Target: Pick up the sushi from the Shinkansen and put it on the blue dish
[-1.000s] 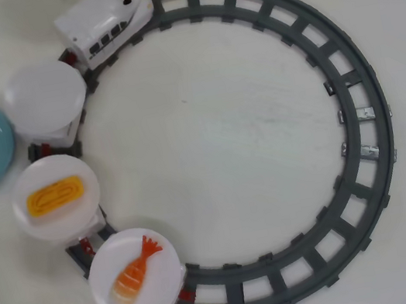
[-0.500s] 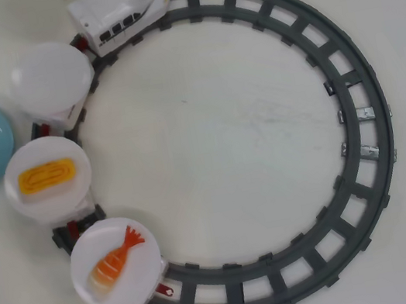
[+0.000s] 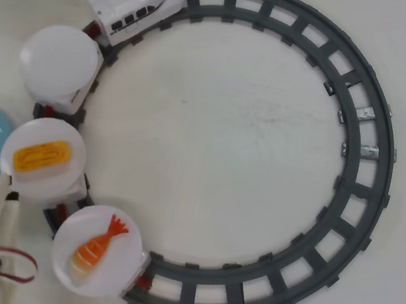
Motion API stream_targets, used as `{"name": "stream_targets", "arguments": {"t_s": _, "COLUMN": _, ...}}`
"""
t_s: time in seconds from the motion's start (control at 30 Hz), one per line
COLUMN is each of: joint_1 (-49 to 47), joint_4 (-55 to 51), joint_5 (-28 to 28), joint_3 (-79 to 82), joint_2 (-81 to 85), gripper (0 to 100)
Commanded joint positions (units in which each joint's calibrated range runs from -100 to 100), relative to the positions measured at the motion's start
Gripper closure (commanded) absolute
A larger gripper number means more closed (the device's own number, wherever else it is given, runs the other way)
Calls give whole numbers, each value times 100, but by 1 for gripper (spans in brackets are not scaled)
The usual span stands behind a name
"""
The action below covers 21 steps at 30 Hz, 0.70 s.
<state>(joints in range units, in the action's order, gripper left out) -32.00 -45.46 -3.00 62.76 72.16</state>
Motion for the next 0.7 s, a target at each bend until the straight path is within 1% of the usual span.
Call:
{"name": "stream_targets", "arguments": {"t_s": 0.0, "joint_1": 216, "joint_4": 219, "joint_5": 59, "joint_3": 487, "joint_2": 867, "gripper": 89}}
{"name": "stream_targets", "arguments": {"t_s": 0.23, "joint_1": 717, "joint_4": 143, "joint_5": 59, "joint_3": 955, "joint_2": 1888, "gripper": 89}}
{"name": "stream_targets", "arguments": {"t_s": 0.43, "joint_1": 656, "joint_4": 143, "joint_5": 59, "joint_3": 1551, "joint_2": 2551, "gripper": 89}}
{"name": "stream_targets", "arguments": {"t_s": 0.67, "joint_1": 638, "joint_4": 100, "joint_5": 70, "joint_3": 1695, "joint_2": 2585, "gripper": 89}}
